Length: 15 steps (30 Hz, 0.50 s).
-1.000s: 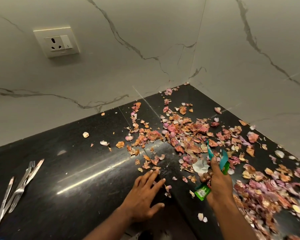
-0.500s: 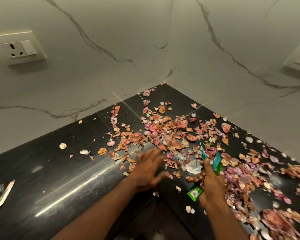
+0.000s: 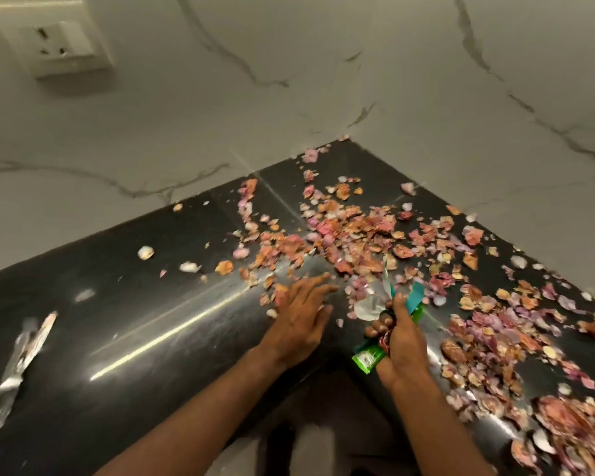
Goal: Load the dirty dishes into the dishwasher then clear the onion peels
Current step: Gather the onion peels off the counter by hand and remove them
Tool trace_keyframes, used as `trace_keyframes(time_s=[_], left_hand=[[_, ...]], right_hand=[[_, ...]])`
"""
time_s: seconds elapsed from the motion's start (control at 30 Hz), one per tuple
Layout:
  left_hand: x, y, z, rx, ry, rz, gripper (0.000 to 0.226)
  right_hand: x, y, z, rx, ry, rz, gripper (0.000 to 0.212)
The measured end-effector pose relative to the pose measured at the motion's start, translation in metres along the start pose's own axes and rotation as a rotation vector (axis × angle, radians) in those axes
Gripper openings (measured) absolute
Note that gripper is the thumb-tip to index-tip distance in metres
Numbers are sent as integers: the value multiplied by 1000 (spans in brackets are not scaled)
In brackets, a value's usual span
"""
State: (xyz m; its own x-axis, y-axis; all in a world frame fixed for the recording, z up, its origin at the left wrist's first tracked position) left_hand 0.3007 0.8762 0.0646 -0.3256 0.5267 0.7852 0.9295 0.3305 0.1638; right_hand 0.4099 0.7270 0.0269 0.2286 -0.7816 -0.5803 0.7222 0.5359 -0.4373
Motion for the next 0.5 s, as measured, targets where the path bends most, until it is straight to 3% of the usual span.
trace_keyframes(time_s=[0.17,0.3,0.4,0.5], left_hand=[[15,-69,-26,179,-455,-120,37],[22,-149,-19,433,-687,-444,36],[19,-222,-21,582,-723,-686,30],[3,-300,-28,776,-686,-828,26]], right_hand=[[-57,-21,-50,-216,-98,247,32],[-99,-61,-113,-471,-244,521,31],[-102,-107,-170,-643,-324,649,29],[-88,-161,-221,-784,-445,716,29]])
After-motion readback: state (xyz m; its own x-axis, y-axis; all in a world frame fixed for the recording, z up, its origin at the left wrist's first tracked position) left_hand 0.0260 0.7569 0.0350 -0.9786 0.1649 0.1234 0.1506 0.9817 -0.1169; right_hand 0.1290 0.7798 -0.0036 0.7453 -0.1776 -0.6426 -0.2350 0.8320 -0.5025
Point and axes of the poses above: each hand's wrist, its own y-axis towards the middle knuckle, its own x-axis out of the back of the hand, z = x × y, the point moved 10 cm from there along y, towards the middle knuckle, and after that the axes turned 11 degrees about z, right-handed, at the moved point
